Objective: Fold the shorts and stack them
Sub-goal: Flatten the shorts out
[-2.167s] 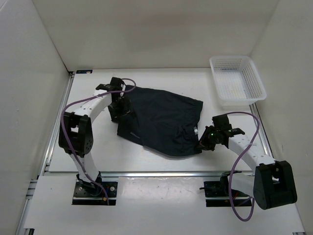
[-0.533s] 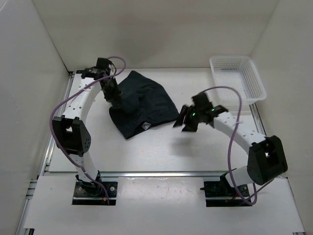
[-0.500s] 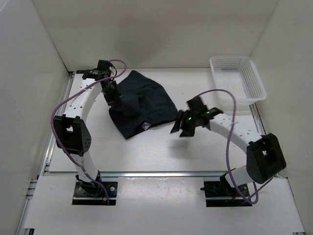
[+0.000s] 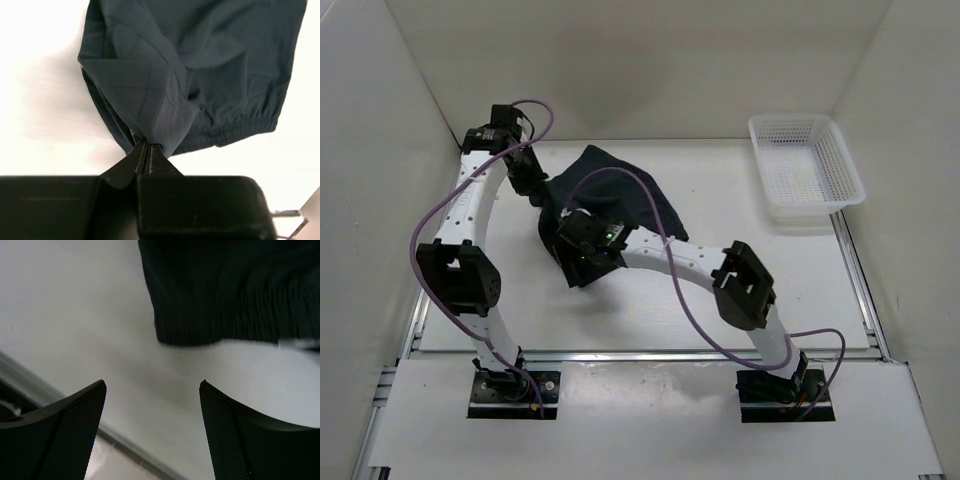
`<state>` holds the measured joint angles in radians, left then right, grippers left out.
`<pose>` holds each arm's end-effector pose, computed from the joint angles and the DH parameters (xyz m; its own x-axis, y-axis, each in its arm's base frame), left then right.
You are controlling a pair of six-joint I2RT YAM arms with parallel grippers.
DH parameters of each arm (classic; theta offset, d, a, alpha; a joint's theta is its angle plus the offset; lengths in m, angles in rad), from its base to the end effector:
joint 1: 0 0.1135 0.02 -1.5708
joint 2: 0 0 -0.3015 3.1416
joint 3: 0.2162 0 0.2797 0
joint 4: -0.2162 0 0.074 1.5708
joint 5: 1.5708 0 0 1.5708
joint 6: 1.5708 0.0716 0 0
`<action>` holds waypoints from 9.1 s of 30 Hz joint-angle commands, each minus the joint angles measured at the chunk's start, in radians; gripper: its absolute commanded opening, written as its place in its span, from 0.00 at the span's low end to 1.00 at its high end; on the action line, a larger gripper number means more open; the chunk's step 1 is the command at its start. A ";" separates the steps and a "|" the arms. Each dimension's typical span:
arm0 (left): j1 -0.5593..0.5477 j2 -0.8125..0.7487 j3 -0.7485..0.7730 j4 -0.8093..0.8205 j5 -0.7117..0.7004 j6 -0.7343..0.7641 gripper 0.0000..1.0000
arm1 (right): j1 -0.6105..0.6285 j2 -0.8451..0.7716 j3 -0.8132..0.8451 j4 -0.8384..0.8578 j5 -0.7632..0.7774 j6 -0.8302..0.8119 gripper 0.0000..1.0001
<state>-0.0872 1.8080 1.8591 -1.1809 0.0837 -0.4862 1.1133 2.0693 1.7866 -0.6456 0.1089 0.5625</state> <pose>0.4205 -0.0428 0.3490 -0.8537 -0.3928 -0.3420 -0.3128 0.9117 -0.2663 0.2412 0.4723 0.2435 -0.7594 -0.3423 -0.5533 -0.5415 0.8039 0.2459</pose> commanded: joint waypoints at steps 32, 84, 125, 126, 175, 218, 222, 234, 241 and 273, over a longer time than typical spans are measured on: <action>0.075 -0.162 -0.276 0.087 0.101 0.037 0.10 | -0.024 -0.365 -0.725 -0.078 0.511 0.129 0.00; -0.080 -0.328 -1.017 0.371 0.042 -0.267 0.18 | -0.190 -1.186 -1.198 -0.101 0.156 0.829 0.99; -0.013 -0.503 -0.418 -0.020 -0.019 -0.141 0.10 | -0.382 -1.123 -0.947 0.017 0.497 0.635 0.00; -0.013 -0.492 -0.355 -0.043 -0.028 -0.141 0.10 | -0.382 -1.083 -0.818 0.008 0.511 0.520 0.00; 0.046 0.414 0.909 0.013 -0.205 -0.017 0.88 | -0.780 -0.053 0.425 -0.083 0.123 -0.211 1.00; -0.359 -0.194 -0.980 0.334 -0.012 -0.310 0.10 | -1.172 -0.709 -1.101 0.310 -0.563 0.034 0.93; -0.293 -0.257 -0.916 0.265 -0.067 -0.267 0.10 | -1.141 -0.643 -1.101 0.369 -0.584 0.045 0.85; -0.083 -0.197 -0.681 0.119 -0.189 -0.111 0.10 | -1.064 -0.494 -1.052 0.448 -0.445 0.109 0.00; 0.032 -0.099 -0.585 0.119 -0.187 -0.057 0.44 | -1.073 -0.494 -1.043 0.426 -0.399 0.109 0.00; 0.069 0.421 -0.048 0.066 -0.171 -0.060 0.59 | -1.055 -0.564 -1.044 0.328 -0.364 0.070 0.00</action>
<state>-0.0238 2.2105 1.7412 -1.1019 -0.0734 -0.5564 0.0551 1.5303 0.7326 -0.2916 -0.2638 0.6460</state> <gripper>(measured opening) 0.595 0.023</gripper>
